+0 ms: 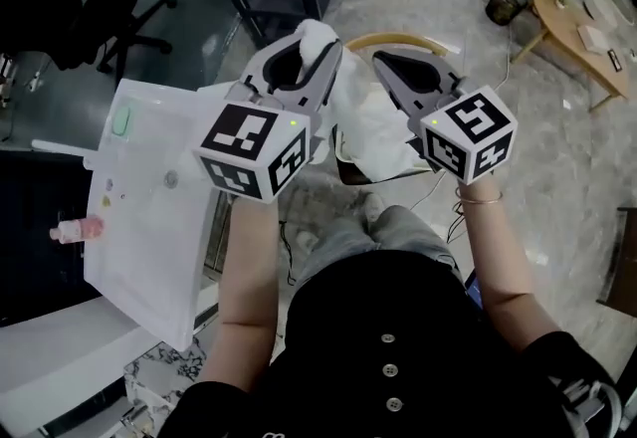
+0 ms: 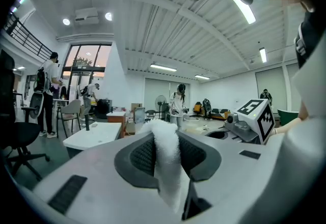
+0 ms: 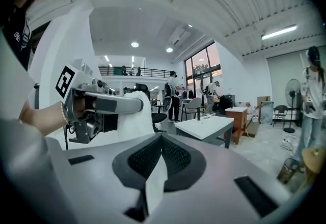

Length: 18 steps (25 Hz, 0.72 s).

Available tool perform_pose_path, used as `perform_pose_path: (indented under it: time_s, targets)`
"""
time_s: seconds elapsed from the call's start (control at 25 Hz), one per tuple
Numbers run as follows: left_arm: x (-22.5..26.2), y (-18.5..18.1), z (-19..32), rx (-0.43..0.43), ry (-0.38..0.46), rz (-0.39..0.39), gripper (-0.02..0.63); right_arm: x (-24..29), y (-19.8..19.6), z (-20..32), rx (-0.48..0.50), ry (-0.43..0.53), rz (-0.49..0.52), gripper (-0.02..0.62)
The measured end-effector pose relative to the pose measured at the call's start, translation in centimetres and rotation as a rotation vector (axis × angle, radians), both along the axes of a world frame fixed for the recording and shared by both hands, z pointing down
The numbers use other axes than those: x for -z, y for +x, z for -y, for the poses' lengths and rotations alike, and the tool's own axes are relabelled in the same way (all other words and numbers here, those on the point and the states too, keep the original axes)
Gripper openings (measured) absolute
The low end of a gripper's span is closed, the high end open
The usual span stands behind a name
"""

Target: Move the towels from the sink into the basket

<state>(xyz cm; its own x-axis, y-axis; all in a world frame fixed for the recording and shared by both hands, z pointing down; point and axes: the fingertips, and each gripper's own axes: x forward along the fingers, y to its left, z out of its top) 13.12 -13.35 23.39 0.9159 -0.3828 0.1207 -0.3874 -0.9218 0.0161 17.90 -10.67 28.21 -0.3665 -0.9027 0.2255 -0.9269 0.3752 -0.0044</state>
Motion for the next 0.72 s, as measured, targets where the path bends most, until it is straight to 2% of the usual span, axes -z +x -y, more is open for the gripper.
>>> perform_pose_path:
  time_s: [0.2,0.36,0.72]
  targets:
    - [1.5,4.5,-1.6,-0.076,0.016,-0.044,0.094,-0.2,4.6,-1.7,-0.084,0.004,0.015,0.002]
    - [1.5,7.1,-2.5,-0.128,-0.009,-0.071,0.094,-0.8,7.3,-2.7,-0.137,-0.002,0.024,0.002]
    - [-0.7,13.3,-5.9,-0.267,-0.066,-0.063,0.094,-2.3,12.5,-4.6,-0.234,-0.027,0.049,0.002]
